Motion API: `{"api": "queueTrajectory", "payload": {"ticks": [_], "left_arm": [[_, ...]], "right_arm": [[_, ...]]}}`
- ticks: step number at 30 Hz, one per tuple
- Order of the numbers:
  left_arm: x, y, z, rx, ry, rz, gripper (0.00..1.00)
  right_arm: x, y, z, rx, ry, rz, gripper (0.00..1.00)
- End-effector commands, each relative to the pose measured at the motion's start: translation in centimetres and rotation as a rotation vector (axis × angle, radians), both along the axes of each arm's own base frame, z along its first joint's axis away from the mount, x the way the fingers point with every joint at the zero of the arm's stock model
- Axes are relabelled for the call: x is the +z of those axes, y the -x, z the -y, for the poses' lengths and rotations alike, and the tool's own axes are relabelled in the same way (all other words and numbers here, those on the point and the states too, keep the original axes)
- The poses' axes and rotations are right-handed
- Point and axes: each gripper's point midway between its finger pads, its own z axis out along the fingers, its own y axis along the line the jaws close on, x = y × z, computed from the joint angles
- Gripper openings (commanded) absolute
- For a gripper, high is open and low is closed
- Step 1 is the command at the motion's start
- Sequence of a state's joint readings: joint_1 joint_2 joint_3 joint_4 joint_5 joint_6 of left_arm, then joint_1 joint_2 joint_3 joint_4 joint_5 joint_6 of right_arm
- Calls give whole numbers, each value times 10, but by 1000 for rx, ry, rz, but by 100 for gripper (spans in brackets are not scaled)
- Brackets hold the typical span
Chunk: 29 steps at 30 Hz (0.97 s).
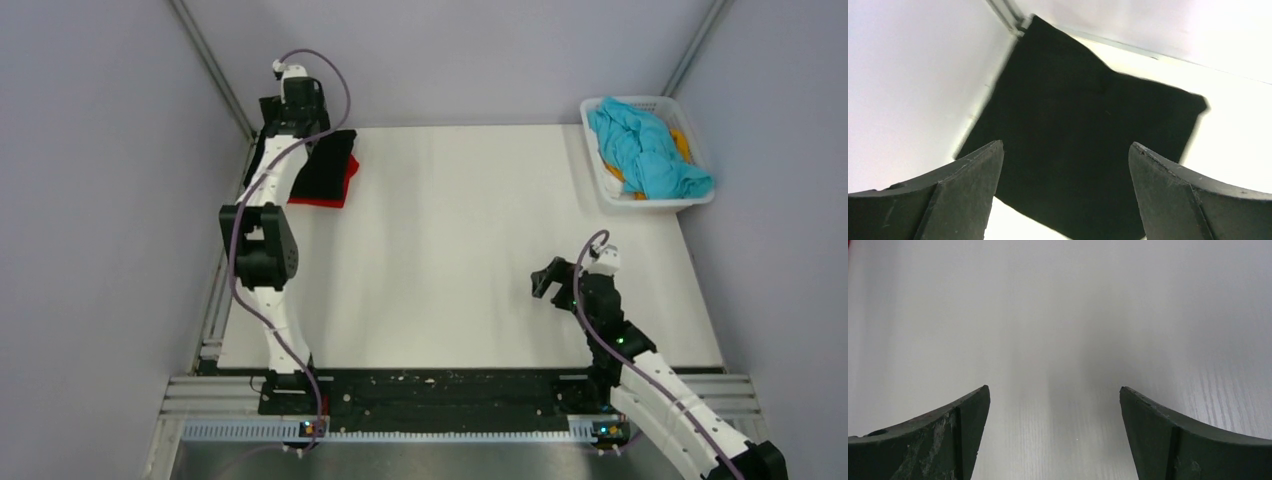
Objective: Fold and stack the t-shirts
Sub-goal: Put the neatly folded tshirt into the corner of the board with the left arm, then reset both arms
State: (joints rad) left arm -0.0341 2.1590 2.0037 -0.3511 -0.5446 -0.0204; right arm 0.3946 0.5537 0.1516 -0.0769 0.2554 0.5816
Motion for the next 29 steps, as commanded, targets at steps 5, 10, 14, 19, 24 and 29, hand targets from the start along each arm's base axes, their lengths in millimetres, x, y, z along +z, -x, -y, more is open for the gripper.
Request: {"api": "queueTrajectory", "payload": {"ticks": [5, 10, 14, 19, 24, 29], "left_arm": [[42, 105, 163, -315, 496, 195, 99], [13, 211, 232, -499, 649, 164, 99], [-36, 279, 242, -544, 670, 82, 99], [-69, 317, 217, -507, 716, 147, 99], [-55, 320, 204, -503, 702, 254, 99], [-58, 322, 199, -489, 699, 266, 99]], "right_arm": [[43, -4, -27, 140, -84, 126, 99], [41, 1, -22, 116, -88, 112, 99], [40, 4, -17, 91, -98, 127, 99], [36, 5, -13, 67, -105, 138, 99], [31, 6, -11, 62, -93, 130, 99], [30, 4, -8, 46, -86, 142, 99]]}}
